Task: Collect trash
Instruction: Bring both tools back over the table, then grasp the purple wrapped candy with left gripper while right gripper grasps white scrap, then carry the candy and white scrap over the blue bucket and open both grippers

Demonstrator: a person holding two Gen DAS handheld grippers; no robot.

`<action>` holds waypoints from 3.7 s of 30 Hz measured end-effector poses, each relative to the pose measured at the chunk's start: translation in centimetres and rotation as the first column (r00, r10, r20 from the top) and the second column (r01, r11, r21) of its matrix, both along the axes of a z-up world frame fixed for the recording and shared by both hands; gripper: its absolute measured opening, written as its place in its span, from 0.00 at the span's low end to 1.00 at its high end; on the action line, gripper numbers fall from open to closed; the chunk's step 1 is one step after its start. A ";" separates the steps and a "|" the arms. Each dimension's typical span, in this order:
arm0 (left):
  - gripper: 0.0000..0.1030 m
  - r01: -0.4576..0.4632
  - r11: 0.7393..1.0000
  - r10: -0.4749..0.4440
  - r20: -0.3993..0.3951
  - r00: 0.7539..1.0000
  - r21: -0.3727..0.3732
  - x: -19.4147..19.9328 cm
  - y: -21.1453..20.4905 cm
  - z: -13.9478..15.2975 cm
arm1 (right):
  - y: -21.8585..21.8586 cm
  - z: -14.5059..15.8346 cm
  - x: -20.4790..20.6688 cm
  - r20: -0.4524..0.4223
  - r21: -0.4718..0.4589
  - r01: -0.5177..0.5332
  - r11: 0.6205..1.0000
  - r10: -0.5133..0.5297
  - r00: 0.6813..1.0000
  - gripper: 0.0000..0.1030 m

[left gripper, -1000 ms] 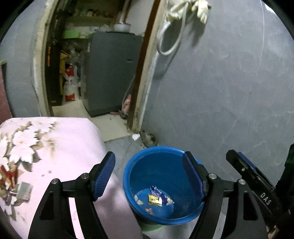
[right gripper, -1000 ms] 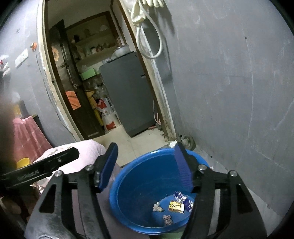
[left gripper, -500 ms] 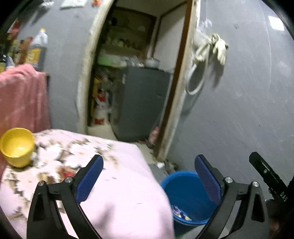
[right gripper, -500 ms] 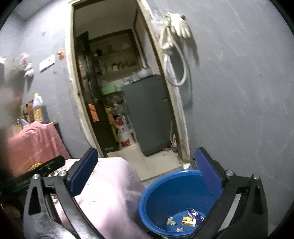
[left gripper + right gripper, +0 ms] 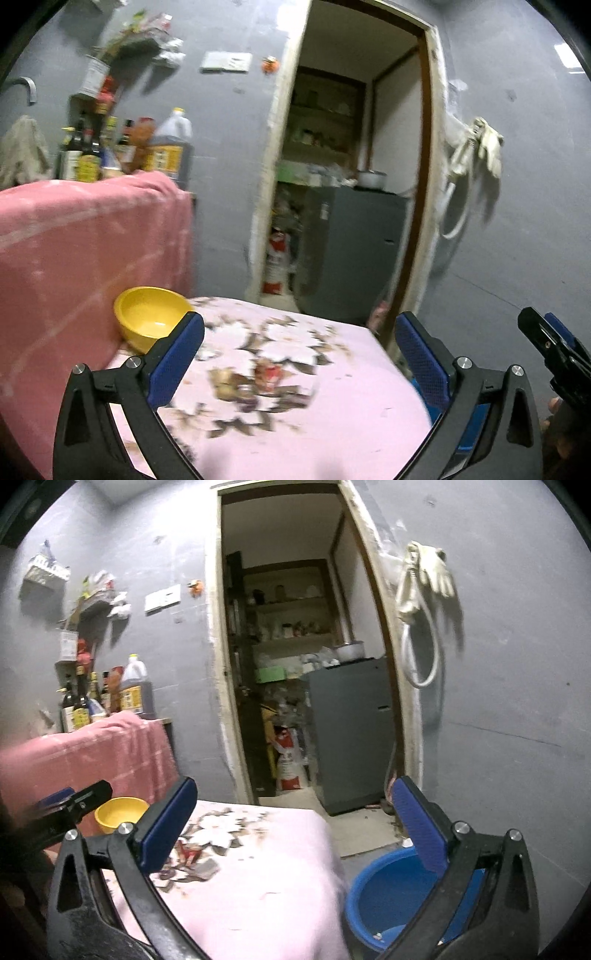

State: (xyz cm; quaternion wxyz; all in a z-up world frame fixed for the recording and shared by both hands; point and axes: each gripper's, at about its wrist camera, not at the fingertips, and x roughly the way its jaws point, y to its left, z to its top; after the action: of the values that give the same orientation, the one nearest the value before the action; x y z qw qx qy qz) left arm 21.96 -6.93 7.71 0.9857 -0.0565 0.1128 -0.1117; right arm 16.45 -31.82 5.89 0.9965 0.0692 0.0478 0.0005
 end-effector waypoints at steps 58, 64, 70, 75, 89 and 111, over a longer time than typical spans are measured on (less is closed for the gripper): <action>0.95 -0.049 0.994 0.091 -0.491 0.866 0.098 10.8 7.7 -11.4 | 13.4 -13.6 20.6 -0.657 0.026 -0.385 0.923 0.306 0.689 0.71; 0.80 0.034 0.998 0.003 -0.538 0.843 0.058 12.0 6.0 -12.0 | 12.2 -13.3 20.2 -0.640 0.054 -0.380 0.923 0.324 0.696 0.63; 0.66 0.090 0.994 -0.029 -0.609 0.793 0.069 14.0 3.8 -13.0 | 9.8 -12.9 19.0 -0.615 0.093 -0.342 0.935 0.324 0.719 0.63; 0.55 0.100 0.985 0.010 -0.628 0.778 0.139 15.3 1.8 -13.5 | 8.4 -12.8 18.3 -0.604 0.115 -0.320 0.940 0.322 0.729 0.63; 0.26 0.106 0.971 0.049 -0.612 0.789 0.214 15.0 -0.3 -14.0 | 7.1 -12.9 16.9 -0.589 0.155 -0.298 0.942 0.330 0.738 0.63; 0.25 0.151 0.984 -0.171 -0.277 0.946 -0.093 6.5 -2.2 -4.5 | 3.0 -4.8 7.2 -0.204 0.060 -0.272 0.960 0.278 0.939 0.63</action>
State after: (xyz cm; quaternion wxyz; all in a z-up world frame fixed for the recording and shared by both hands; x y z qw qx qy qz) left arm 28.49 -9.10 3.22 0.9443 -0.0971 0.2532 -0.1866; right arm 23.67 -28.82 1.10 0.9747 0.0770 0.1619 0.1331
